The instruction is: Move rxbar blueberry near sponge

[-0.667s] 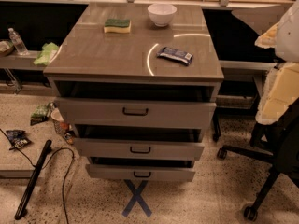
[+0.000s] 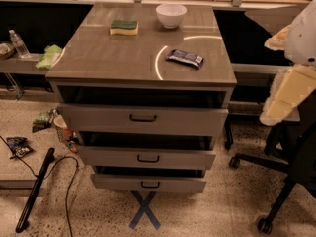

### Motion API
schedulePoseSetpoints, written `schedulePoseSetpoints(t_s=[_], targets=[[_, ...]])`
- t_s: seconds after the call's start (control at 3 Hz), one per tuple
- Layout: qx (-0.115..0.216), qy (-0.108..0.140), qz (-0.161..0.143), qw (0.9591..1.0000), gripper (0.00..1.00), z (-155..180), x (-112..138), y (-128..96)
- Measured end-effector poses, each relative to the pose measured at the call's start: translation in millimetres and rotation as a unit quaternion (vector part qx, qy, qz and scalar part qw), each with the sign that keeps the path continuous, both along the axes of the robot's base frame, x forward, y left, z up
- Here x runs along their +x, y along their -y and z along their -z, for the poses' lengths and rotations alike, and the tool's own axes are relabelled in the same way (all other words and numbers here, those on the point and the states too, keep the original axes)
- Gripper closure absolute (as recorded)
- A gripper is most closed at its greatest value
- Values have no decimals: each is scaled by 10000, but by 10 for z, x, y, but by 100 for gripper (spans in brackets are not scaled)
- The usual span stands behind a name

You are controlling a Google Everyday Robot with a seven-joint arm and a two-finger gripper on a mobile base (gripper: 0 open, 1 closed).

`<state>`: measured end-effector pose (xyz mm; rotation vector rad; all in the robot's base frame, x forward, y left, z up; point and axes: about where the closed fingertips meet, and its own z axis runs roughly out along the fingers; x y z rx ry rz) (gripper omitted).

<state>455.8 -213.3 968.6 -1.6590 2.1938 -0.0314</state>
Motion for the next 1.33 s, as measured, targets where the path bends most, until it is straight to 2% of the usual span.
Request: schedulePoseSetpoints(t_s=[0.33,0.67,1.0,1.33], targets=[[1074,354,151,9935,0,183,595,-67],[2326,843,195,9687,0,298,1495,-214],[2909,1160,352,9490,0,431,2043,-281],[2907,1157,353,9491,0,436,2043,-281]])
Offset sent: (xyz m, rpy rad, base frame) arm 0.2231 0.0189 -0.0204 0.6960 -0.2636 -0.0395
